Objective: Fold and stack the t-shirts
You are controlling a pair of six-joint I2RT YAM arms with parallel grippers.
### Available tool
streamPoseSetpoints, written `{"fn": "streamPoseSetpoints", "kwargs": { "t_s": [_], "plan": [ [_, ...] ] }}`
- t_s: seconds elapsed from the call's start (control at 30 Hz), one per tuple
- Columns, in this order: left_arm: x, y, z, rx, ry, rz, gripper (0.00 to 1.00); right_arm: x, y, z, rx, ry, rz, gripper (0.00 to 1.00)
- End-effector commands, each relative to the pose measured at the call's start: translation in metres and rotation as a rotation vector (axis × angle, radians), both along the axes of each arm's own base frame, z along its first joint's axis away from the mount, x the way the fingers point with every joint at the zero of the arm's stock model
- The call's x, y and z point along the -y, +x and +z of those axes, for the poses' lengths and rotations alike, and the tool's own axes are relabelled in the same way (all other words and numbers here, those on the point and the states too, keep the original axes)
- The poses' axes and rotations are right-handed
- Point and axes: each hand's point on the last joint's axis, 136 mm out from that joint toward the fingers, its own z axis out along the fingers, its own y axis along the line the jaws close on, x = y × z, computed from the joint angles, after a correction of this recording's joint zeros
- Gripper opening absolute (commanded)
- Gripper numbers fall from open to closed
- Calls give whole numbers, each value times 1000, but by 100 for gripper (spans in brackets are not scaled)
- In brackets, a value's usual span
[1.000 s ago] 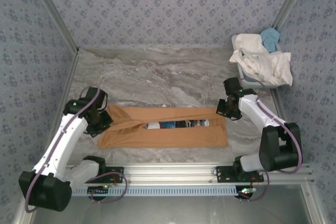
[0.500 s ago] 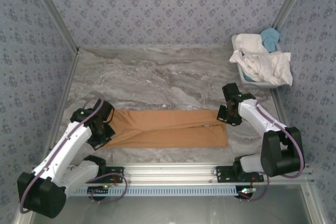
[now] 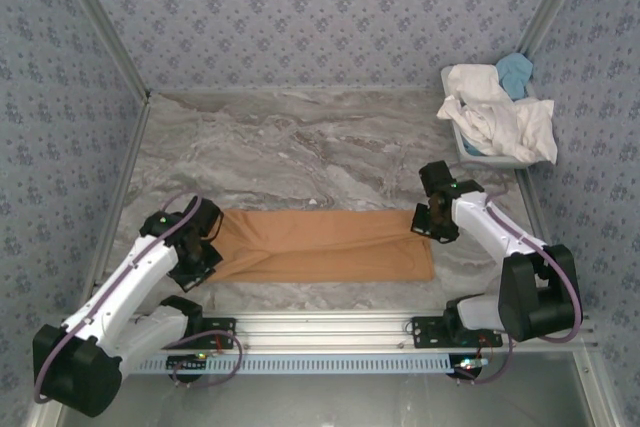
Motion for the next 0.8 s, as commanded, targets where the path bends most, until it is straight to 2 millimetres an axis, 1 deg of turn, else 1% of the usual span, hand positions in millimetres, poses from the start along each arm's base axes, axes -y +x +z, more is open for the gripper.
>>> {"fn": "streamPoseSetpoints", "kwargs": {
  "t_s": [0.0,0.07,0.13,0.23,0.3,0.4,0.43,0.5,0.57,0.6,0.63,0.7,0.77],
  "plan": [
    [0,-2,-4,-4,8,12,0,5,-11,0,-20,-32,-15,3],
    [-1,0,-4,-5,14,13,0,5,-14,0,-23,-36,-12,5],
    [-2,1,-3,0,26,10,0,7,-17,-1,-31,-47,-17,12],
    [-4,3,-1,6,41,13,0,9,-24,1,-43,-49,-34,27],
    [-4,4,1,14,42,8,0,12,-23,7,-20,-53,-46,35],
    [-1,8,4,32,30,5,0,12,-17,16,19,-48,-58,38],
    [0,10,7,44,21,1,3,11,-15,18,27,-41,-62,38],
    [3,17,15,73,10,-3,26,9,-9,21,43,-19,-69,37],
    [3,27,27,114,19,-7,40,6,-3,22,58,0,-76,32],
    [3,35,35,140,24,-16,45,5,0,23,67,12,-83,30],
    [3,42,42,156,24,-19,48,4,3,23,75,27,-92,29],
    [4,64,52,182,-1,-23,52,0,11,23,99,72,-103,29],
    [2,87,56,198,-43,1,52,-5,17,21,103,98,-103,30]
  ]
}}
